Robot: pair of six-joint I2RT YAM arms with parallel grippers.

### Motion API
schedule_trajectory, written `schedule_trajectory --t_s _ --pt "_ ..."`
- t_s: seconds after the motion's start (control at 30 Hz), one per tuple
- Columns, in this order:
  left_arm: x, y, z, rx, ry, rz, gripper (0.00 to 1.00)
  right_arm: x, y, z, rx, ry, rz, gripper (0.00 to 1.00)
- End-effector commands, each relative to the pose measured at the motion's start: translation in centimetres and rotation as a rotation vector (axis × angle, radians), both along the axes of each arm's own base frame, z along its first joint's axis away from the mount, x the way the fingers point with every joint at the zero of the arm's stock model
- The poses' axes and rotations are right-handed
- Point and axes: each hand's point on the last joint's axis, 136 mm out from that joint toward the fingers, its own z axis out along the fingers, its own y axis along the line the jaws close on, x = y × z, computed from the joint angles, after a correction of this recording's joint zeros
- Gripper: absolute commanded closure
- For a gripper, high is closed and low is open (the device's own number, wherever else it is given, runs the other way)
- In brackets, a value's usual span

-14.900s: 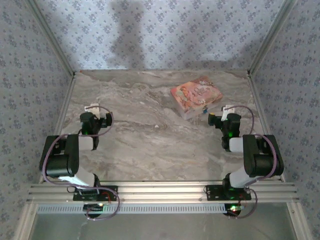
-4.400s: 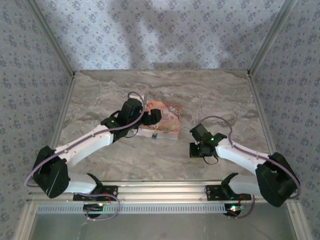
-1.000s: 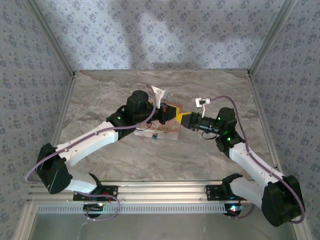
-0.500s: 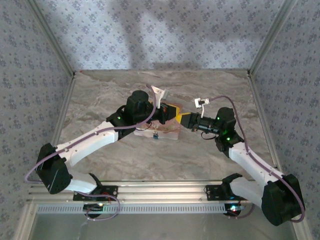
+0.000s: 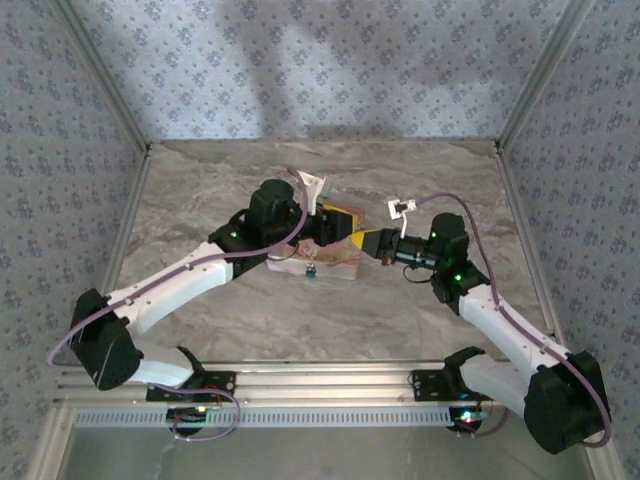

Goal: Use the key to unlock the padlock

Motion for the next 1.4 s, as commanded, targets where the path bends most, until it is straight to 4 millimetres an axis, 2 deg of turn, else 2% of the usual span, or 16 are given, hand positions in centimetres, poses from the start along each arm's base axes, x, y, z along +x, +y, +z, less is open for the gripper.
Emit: schedule_trajectory --t_s 0.0,0.17,0.33,0.43,0.6,0.83,0.97,1.37 --pt "-0.1 2.7 1.7 0.025 -0.039 0.081 0.41 0.7 -0.3 -0.7 -0.069 0.008 -0.038 1.0" --pt "-1.0 6.2 -2.0 0.165 0.015 0.172 0.26 1.7 0.1 -2.9 -0.107 0.071 -0.056 1.0" --pt "-2.5 9.3 -8.2 0.263 0.144 0.246 0.23 3.3 0.9 -5.5 -0.174 0.108 -0.08 1.0" --pt "-3.3 10.1 -11.8 0.274 0.218 0.272 0.22 4.2 1.8 -6.7 -0.194 0.137 -0.08 1.0" --pt "-3.6 9.9 -15.5 0.237 0.275 0.279 0.17 5.5 3.5 -8.7 -0.225 0.179 -0.06 1.0" --pt "-2.8 8.6 -18.9 0.193 0.319 0.232 0.15 7.0 4.1 -12.2 -0.319 0.254 -0.074 1.0" --pt "-2.3 7.5 -20.0 0.21 0.287 0.175 0.14 7.2 3.8 -14.0 -0.368 0.291 -0.087 1.0" --pt "-0.7 7.3 -23.1 0.326 0.196 0.167 0.14 6.8 3.2 -17.0 -0.474 0.336 -0.101 1.0"
